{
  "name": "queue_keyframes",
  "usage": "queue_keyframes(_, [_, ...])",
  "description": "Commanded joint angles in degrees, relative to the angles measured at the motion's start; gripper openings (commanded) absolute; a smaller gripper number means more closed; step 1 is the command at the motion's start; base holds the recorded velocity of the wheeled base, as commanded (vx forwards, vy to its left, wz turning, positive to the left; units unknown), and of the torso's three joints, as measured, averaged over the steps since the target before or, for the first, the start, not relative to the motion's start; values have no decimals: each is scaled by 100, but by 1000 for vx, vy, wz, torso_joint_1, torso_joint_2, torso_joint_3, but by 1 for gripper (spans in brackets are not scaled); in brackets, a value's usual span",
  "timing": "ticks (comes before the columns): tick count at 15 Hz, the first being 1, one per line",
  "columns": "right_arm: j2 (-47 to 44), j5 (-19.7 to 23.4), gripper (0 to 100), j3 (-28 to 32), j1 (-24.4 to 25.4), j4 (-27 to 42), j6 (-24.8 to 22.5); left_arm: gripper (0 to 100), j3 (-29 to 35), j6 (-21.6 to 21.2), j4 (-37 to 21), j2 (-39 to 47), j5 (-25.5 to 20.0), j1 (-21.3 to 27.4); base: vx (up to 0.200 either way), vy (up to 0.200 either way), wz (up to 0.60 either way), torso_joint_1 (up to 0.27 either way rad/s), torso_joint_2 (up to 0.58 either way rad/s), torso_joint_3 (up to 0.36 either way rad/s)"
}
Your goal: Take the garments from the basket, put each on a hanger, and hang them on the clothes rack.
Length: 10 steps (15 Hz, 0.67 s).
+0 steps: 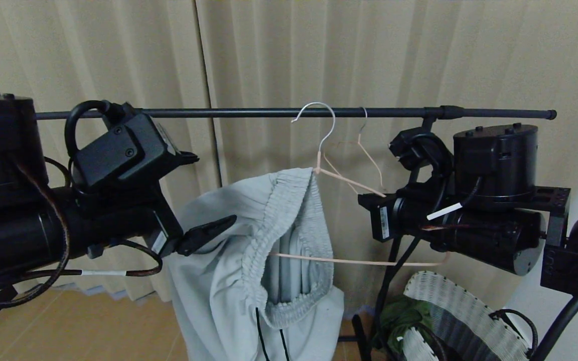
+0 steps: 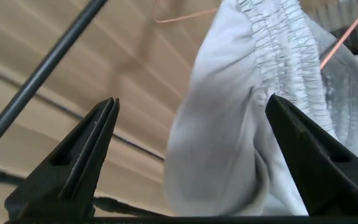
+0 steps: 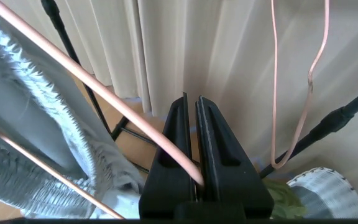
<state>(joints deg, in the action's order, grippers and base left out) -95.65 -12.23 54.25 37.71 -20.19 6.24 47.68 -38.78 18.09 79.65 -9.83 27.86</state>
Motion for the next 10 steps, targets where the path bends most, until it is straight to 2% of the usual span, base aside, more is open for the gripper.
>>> queue_keyframes(1, [55, 10, 0, -46, 79, -82, -70, 100, 75, -16, 10, 270, -2, 106, 0, 0, 0, 0, 0, 0])
queue_keyframes(3, [108, 27, 0, -187, 185, -319, -264, 100, 49, -16, 239, 393, 7, 185, 0, 0, 0, 0, 0, 0])
queue_keyframes(5, [213, 326, 0, -503, 255, -829, -659, 100, 49, -16, 722, 657, 16, 220, 0, 0, 0, 0, 0, 0])
queue_keyframes(10, [240, 687, 0, -758, 272, -1268, -774, 100, 49, -33, 801, 745, 16, 212, 0, 0, 0, 0, 0, 0])
